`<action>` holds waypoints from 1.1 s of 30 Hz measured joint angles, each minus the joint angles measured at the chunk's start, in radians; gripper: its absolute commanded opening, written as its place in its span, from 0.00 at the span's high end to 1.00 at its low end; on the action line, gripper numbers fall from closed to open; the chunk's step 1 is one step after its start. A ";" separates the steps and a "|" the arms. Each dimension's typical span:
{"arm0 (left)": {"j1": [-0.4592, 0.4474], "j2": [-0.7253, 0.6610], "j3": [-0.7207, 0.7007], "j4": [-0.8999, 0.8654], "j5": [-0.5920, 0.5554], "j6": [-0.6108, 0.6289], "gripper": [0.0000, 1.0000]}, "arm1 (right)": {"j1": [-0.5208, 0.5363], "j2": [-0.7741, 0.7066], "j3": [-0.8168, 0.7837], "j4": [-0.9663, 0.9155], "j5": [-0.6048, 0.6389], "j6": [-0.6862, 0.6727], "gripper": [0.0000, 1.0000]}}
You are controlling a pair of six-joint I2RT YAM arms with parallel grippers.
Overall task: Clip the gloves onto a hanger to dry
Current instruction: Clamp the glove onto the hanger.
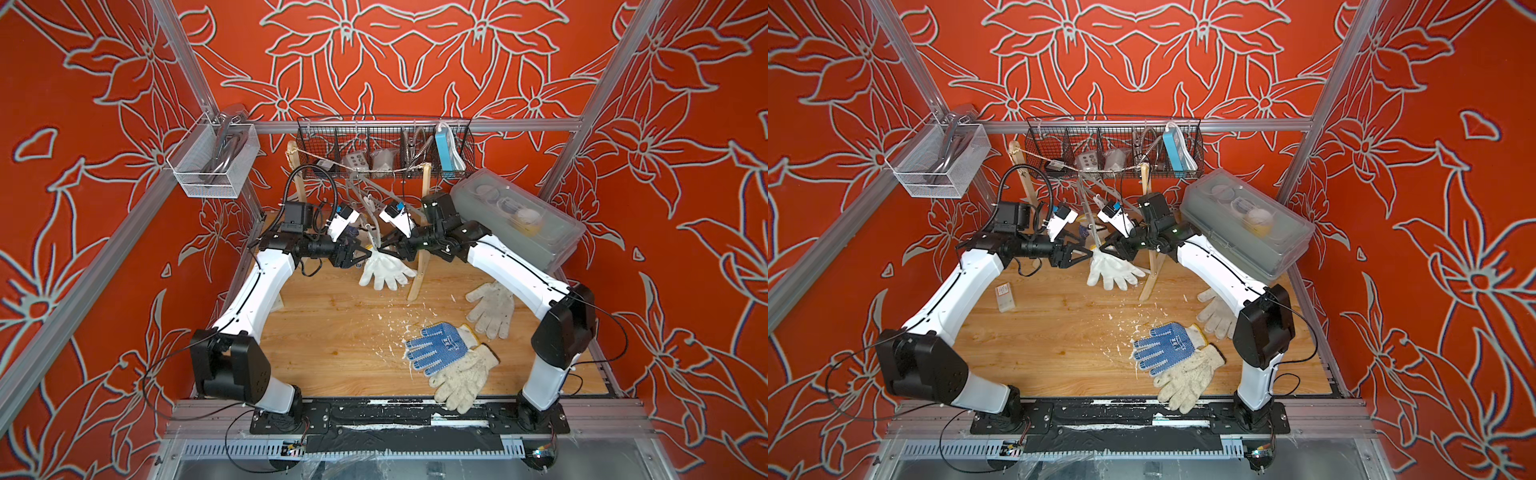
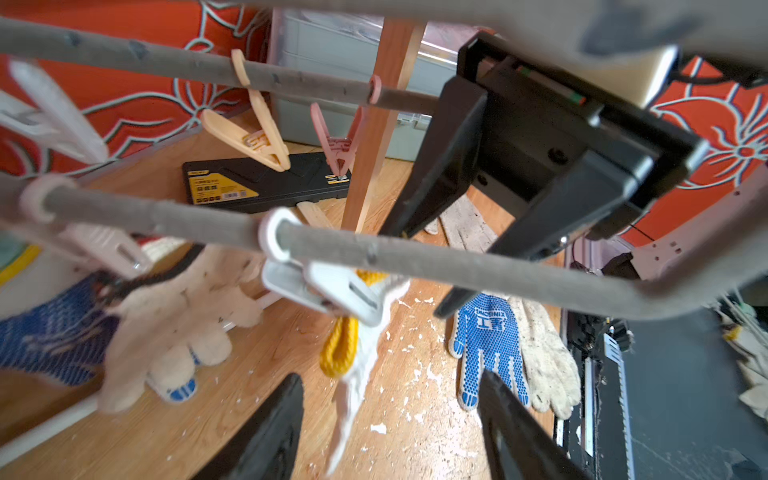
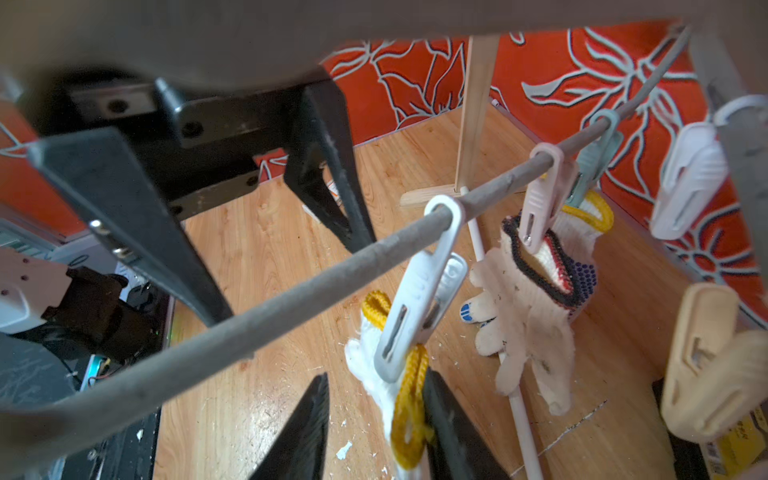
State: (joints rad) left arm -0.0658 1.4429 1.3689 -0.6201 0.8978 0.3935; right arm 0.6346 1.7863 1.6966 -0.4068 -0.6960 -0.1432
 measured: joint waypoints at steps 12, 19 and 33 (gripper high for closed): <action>-0.055 -0.242 -0.022 0.104 -0.308 -0.472 0.34 | 0.001 -0.140 -0.114 0.032 0.051 0.000 0.41; -0.191 -0.201 0.138 0.043 -0.566 -0.633 0.36 | 0.001 -0.187 -0.184 0.068 0.084 0.022 0.36; -0.342 0.012 0.358 -0.061 -0.824 -0.682 0.36 | 0.025 -0.233 -0.253 0.205 0.092 0.073 0.36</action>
State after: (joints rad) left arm -0.4076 1.4551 1.7271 -0.6815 0.0738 -0.2886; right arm 0.6594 1.5532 1.4437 -0.2016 -0.6037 -0.0700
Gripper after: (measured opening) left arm 0.642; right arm 0.644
